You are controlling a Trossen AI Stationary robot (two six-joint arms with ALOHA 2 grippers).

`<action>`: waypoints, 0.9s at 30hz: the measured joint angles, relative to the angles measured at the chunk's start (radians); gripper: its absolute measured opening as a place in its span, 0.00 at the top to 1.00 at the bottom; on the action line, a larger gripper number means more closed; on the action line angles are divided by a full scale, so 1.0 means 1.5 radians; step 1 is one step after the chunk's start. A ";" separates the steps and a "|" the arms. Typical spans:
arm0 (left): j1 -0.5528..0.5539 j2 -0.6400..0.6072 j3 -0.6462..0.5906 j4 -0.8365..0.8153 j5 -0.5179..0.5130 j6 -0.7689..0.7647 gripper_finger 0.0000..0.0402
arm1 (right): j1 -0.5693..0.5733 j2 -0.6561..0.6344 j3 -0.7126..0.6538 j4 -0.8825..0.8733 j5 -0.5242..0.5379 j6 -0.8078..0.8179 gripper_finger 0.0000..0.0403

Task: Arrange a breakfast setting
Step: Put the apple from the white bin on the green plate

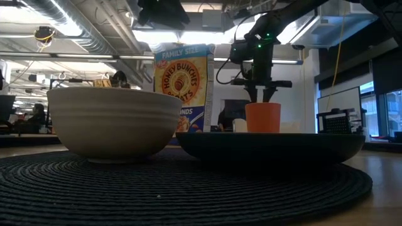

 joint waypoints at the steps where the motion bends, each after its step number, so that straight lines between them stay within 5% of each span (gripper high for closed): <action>1: 0.001 0.000 0.000 0.000 0.000 0.000 0.67 | 0.000 0.000 0.000 0.001 0.001 0.004 0.70; 14: 0.001 0.000 0.000 0.003 -0.018 0.018 0.67 | 0.060 0.008 -0.001 0.000 -0.021 -0.074 0.77; 27: 0.039 0.000 0.000 0.022 0.047 0.043 0.67 | 0.081 0.015 0.000 -0.089 0.145 -0.411 0.76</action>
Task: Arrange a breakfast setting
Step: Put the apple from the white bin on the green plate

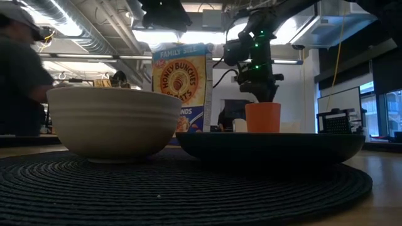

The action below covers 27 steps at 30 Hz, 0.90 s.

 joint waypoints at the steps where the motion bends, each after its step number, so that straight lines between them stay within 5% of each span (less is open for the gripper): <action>1: 0.007 0.000 0.000 0.000 0.003 0.007 0.67 | -0.005 0.000 0.000 0.007 -0.009 -0.004 0.75; 5: 0.030 0.000 0.000 0.000 0.020 0.068 0.67 | -0.018 0.000 0.000 0.041 -0.065 0.050 0.73; 10: 0.069 0.000 0.000 0.004 0.122 0.117 0.67 | -0.045 0.000 0.000 0.076 -0.126 0.171 0.73; 17: 0.104 0.000 0.000 -0.001 0.166 0.168 0.67 | -0.054 0.000 0.009 0.106 -0.130 0.243 0.73; 27: 0.139 0.000 0.000 0.000 0.217 0.219 0.67 | -0.055 0.000 0.009 0.052 -0.113 0.055 0.73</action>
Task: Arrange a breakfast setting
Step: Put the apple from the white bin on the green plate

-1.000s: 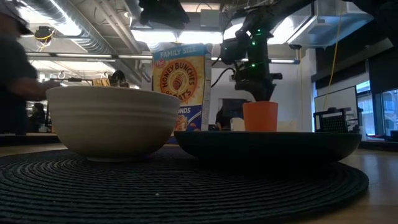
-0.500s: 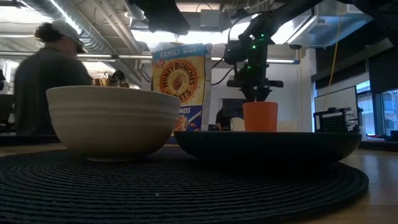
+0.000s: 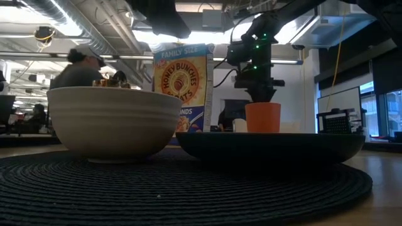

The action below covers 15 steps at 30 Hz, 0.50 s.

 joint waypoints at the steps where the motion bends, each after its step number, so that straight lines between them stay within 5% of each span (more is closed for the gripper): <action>1: 0.002 0.000 0.000 0.000 0.003 0.004 0.67 | 0.000 0.000 0.000 -0.006 0.002 -0.023 0.73; 15: 0.027 0.000 0.000 0.003 0.017 0.022 0.67 | 0.008 0.016 0.000 0.010 0.018 -0.096 0.81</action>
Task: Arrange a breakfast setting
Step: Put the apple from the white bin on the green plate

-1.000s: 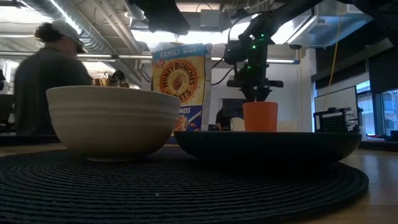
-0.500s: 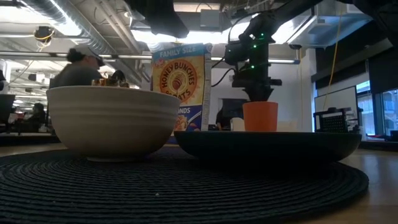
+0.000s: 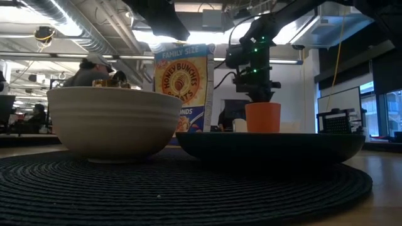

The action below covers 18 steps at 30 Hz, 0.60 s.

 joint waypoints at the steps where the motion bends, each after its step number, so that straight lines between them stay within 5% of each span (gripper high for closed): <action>1: 0.001 0.000 0.000 0.001 0.000 0.000 0.67 | 0.001 0.002 0.000 -0.006 0.004 -0.008 0.83; 18: 0.001 0.000 0.000 0.010 -0.003 0.001 0.67 | 0.006 0.006 0.000 0.000 0.026 0.025 0.86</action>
